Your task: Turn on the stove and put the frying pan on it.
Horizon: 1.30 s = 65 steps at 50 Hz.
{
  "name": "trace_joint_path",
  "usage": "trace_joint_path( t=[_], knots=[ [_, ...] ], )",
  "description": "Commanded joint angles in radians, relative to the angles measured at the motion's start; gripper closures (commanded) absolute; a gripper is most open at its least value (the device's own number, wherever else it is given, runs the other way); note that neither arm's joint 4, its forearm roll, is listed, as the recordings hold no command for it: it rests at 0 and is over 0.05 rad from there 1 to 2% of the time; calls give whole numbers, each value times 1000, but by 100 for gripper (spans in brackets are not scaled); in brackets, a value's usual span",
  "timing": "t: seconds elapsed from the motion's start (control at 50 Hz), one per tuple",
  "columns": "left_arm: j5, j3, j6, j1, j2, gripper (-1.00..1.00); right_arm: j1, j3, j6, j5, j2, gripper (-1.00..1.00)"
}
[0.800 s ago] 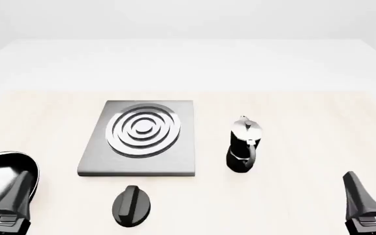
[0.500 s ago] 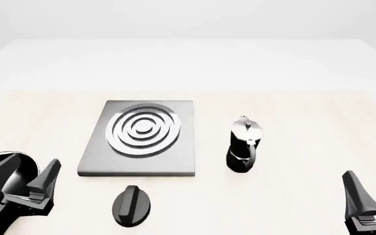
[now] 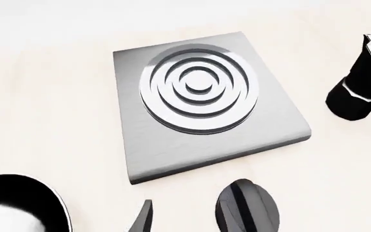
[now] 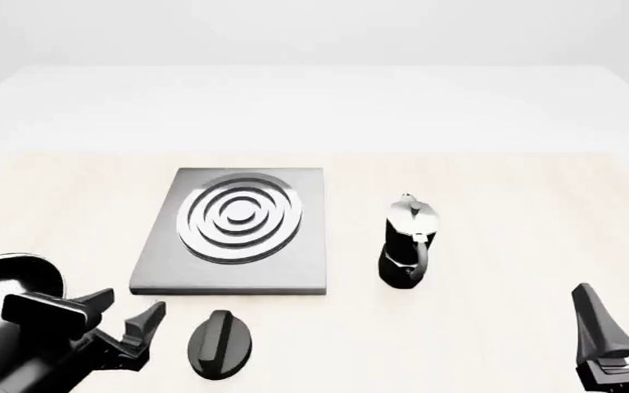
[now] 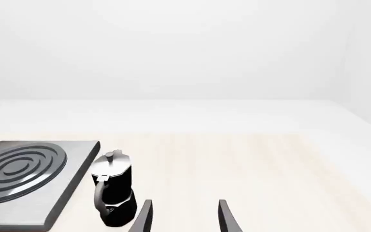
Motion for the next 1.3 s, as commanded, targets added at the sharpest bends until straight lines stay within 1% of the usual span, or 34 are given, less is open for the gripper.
trace_joint_path(
  t=[0.02,0.04,0.06,0.08,0.12,0.16,0.18,0.22,0.24,0.26,0.28,0.3,0.32,0.36,0.38,0.4,0.42,0.44,0.46,0.48,0.52,0.54,0.58,0.62,0.64,0.68,0.72,0.86,1.02,1.04,1.1,1.12,1.22,1.3],
  knots=[
    [176,9,-17,-33,-64,-100,0,0,0,-1,1,-100],
    [197,3,-24,-40,-63,-100,0,0,0,1,-2,-100],
    [213,-2,-16,-40,-67,-100,0,0,0,1,-1,-100],
    [268,-21,-7,-54,-87,-100,0,0,0,7,-8,-100],
    [339,-50,-10,-57,-122,-100,0,0,0,10,-10,-100],
    [401,-80,2,-64,-141,-100,0,0,0,12,-13,-100],
    [460,-112,3,-82,-147,-100,0,0,0,11,-11,-100],
    [504,-133,-6,-118,-140,-100,0,0,0,11,-12,-100],
    [530,-165,29,-102,-120,-100,0,0,0,13,-13,-100],
    [544,-180,38,-104,-105,-100,0,0,0,14,-15,-100],
    [579,-202,20,-147,-92,-100,0,0,0,16,-17,-100],
    [587,-216,33,-142,-81,-100,0,0,0,17,-17,-100],
    [590,-240,54,-134,-42,-100,0,0,0,16,-17,-100],
    [602,-267,39,-152,-16,-100,0,0,0,16,-17,-100],
    [598,-278,56,-139,4,-100,0,0,0,16,-16,-100],
    [604,-290,56,-158,26,-100,0,0,0,18,-19,-100],
    [611,-301,30,-166,26,-100,0,0,0,19,-20,-100],
    [615,-312,23,-168,31,-100,0,0,0,20,-20,-100],
    [611,-320,38,-173,67,-100,0,0,0,17,-18,-100],
    [608,-322,22,-190,86,-100,0,0,0,18,-18,-100],
    [602,-323,7,-202,103,-100,0,0,0,17,-17,-100],
    [593,-320,21,-208,129,-100,0,0,0,18,-18,-100],
    [591,-321,-4,-222,130,-100,0,0,0,17,-18,-100],
    [580,-317,-10,-235,152,-100,0,0,0,20,-20,-100],
    [578,-305,-50,-267,149,-100,0,0,0,20,-21,-100],
    [574,-300,-40,-261,158,-100,0,0,0,19,-19,-100],
    [581,-296,-59,-265,152,-100,0,0,0,23,-23,-100],
    [569,-262,-84,-277,165,-100,0,0,0,20,-21,-100],
    [577,-291,-80,-283,207,-100,0,0,0,21,-21,-100],
    [578,-292,-102,-295,201,-100,0,0,0,20,-20,-100],
    [568,-292,-87,-293,225,-100,0,0,0,20,-20,-100],
    [565,-293,-98,-296,226,-100,0,0,0,19,-20,-100],
    [550,-294,-100,-303,249,-100,0,0,0,19,-19,-100],
    [534,-280,-123,-327,257,-100,0,0,0,17,-17,-100]
  ],
)
